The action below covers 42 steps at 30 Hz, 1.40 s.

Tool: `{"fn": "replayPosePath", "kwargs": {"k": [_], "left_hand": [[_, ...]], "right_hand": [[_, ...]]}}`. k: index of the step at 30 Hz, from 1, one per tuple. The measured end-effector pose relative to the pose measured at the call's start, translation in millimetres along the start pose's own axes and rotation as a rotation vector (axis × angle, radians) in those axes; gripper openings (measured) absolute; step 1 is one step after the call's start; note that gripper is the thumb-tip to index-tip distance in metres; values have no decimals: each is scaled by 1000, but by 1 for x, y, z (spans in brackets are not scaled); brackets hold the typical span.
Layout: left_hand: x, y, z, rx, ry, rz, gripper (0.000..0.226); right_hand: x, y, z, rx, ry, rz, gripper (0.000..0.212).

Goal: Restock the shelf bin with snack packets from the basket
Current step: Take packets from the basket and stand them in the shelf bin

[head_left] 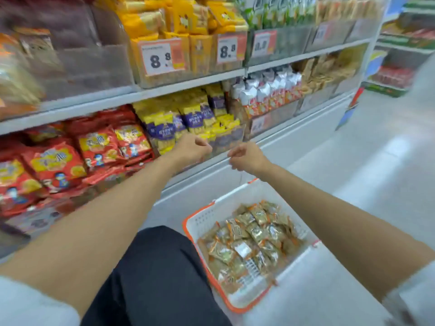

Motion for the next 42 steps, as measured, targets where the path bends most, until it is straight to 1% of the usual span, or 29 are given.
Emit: {"fn": "replayPosePath", "kwargs": {"k": [2,4,7,8,10,12,13,14,15,16,17,18,20,24,26,28,30,31,33,35,36,37,38,40,42], "left_hand": [[-3,-24,42,-27,-74,-64,19],[-6,-54,80,-82,-122,-146,15],[-13,-101,130,-127,-197,-267,11],[-16,-118,145,-143,-221,-305,12],[-20,-150,168,-187,-235,-386,12],[-18,-179,180,-209,-222,-469,11],[-16,-192,184,-225,-215,-509,11],[-13,-203,186,-248,-202,-543,11],[-9,-213,187,-269,-184,-575,10],[-6,-220,188,-282,-170,-603,9],[-5,-227,189,-294,-154,-626,7],[-5,-233,188,-306,-138,-647,6],[-6,-242,188,-323,-129,-683,8],[-11,-252,185,-327,-128,-724,14],[-11,-254,184,-330,-124,-730,17],[-10,-255,186,-356,-121,-741,18],[-9,-253,188,-379,-132,-757,18],[-9,-252,189,-382,-141,-760,18],[-10,-250,189,-377,-158,-766,19],[-12,-248,187,-362,-169,-768,19],[-14,-247,185,-355,-174,-770,20],[-16,-245,184,-352,-180,-773,21],[-17,-242,183,-352,-185,-769,23],[-21,-231,180,-360,-187,-750,32],[-24,-214,173,-376,-195,-715,44]], "right_hand": [[-6,57,5,5,-48,126,14],[-10,117,16,-39,-88,231,11],[-14,202,33,-183,-123,377,3],[-17,226,42,-240,-169,421,6],[-25,272,64,-315,-264,507,15],[-29,304,88,-371,-345,548,21],[-30,319,102,-396,-380,569,17],[-30,331,119,-415,-425,574,6],[-27,341,134,-419,-459,568,24],[-24,350,151,-423,-492,561,46],[-23,354,166,-410,-523,557,61],[-20,353,182,-399,-561,535,70],[-12,354,215,-395,-632,497,79],[-3,374,251,-396,-652,569,86],[-17,384,261,-514,-701,521,79],[-32,395,260,-632,-663,497,67],[-42,406,260,-594,-589,514,59],[-45,409,258,-560,-558,522,59],[-48,409,252,-449,-507,584,71],[-47,400,235,-223,-419,716,79],[-43,391,225,-140,-365,736,79],[-37,376,211,-108,-309,708,77],[-29,356,197,-121,-261,631,74],[-14,305,170,-180,-163,406,74],[-4,246,147,-184,-68,167,74]]}}
Point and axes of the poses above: each hand's wrist, its own x-axis towards the middle knuckle, its own z-axis out of the palm, y = z × x, the point moved 7 cm from there along x, towards the middle knuckle, and after that the axes turned 5 degrees about z, right-handed, at the moved point
